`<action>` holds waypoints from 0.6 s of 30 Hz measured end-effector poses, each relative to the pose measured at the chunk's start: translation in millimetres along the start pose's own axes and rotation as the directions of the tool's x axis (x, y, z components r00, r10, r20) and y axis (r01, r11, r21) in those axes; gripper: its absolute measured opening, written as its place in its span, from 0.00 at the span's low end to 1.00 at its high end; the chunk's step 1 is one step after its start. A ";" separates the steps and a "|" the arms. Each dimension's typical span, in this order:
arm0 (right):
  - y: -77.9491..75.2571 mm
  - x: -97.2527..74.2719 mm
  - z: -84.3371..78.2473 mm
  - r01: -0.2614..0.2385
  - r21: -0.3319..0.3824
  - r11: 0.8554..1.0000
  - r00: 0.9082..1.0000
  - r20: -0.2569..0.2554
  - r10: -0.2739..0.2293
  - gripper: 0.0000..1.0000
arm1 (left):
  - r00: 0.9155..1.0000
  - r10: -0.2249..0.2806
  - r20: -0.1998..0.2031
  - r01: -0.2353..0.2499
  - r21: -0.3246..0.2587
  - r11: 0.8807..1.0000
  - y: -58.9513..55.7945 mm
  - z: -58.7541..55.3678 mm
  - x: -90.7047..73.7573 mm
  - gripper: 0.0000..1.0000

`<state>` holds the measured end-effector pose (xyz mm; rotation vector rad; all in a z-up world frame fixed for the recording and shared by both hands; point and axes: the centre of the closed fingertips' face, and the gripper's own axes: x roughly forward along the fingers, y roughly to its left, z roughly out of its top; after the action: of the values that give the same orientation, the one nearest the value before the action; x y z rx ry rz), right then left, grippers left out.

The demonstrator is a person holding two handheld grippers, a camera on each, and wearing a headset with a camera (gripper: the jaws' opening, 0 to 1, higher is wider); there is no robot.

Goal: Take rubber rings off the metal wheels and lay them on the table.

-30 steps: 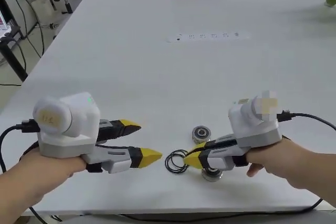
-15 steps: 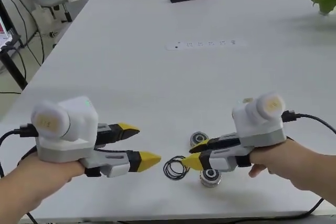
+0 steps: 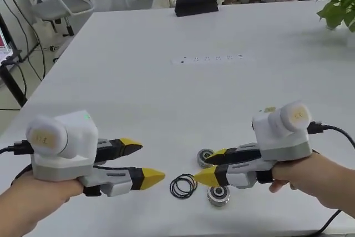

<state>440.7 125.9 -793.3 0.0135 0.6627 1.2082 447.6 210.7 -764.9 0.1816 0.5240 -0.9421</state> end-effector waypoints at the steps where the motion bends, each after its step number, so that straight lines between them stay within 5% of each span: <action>1: 0.6 -2.5 1.8 0.003 -0.002 1.000 1.000 0.006 -0.003 0.35 | 1.000 0.001 0.000 -0.001 -0.003 1.000 -0.3 -0.4 -0.6 0.47; 18: -0.5 -41.2 7.7 0.071 -0.089 0.993 0.997 0.019 -0.070 0.45 | 1.000 0.015 0.016 -0.015 -0.006 1.000 -3.3 4.3 -7.4 0.48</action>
<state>436.9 92.6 -768.0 -0.0750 0.5893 1.1675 442.8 212.5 -757.2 0.1724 0.5101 -0.9262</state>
